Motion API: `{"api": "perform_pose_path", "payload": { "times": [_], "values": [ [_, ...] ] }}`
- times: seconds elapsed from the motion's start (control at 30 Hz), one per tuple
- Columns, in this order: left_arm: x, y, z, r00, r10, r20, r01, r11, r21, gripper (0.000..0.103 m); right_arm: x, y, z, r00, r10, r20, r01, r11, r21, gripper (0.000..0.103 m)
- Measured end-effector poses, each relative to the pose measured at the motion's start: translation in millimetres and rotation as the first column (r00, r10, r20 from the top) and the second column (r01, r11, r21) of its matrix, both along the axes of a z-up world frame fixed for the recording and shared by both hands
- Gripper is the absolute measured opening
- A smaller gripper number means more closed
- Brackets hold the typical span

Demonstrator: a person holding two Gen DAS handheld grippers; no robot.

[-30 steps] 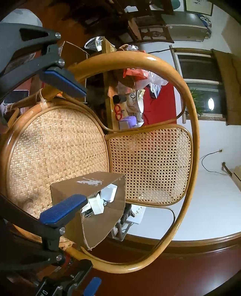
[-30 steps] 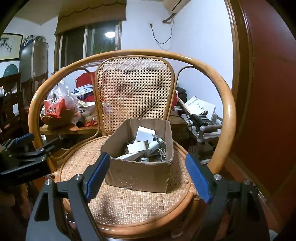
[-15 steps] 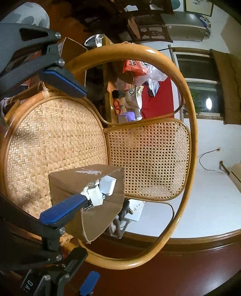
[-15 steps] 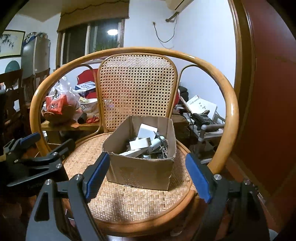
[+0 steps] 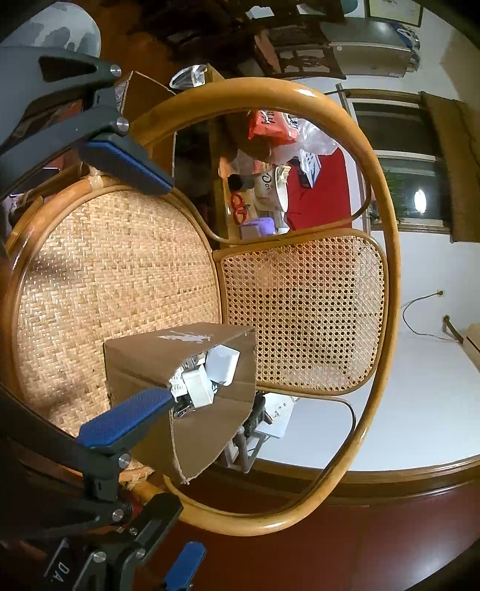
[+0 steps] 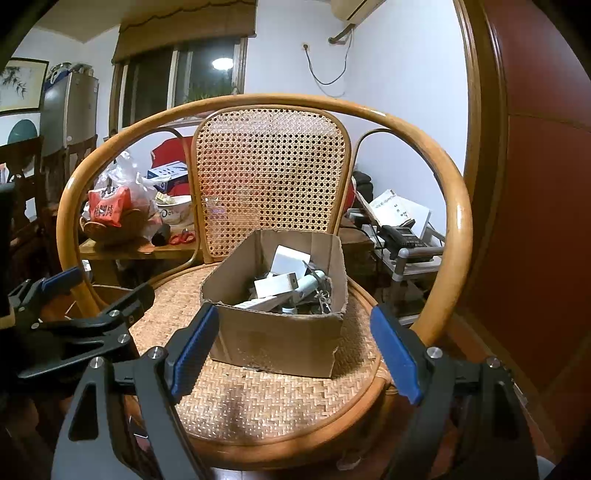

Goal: Organize rigid objects

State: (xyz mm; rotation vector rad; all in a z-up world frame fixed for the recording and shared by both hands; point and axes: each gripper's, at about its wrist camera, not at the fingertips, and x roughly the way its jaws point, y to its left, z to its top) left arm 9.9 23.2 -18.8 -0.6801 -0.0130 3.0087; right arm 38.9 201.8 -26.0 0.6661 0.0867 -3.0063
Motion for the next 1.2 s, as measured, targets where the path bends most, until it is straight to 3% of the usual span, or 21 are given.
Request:
{"api": "perform_pose_path", "payload": {
  "times": [1.2],
  "values": [
    [1.8,-2.6,-1.9,0.999,-0.041,0.013,0.041,0.999,-0.004,0.103,0.3,0.5,-1.6,1.0,0.007,0.007,-0.007,1.0,0.001,0.089]
  ]
}}
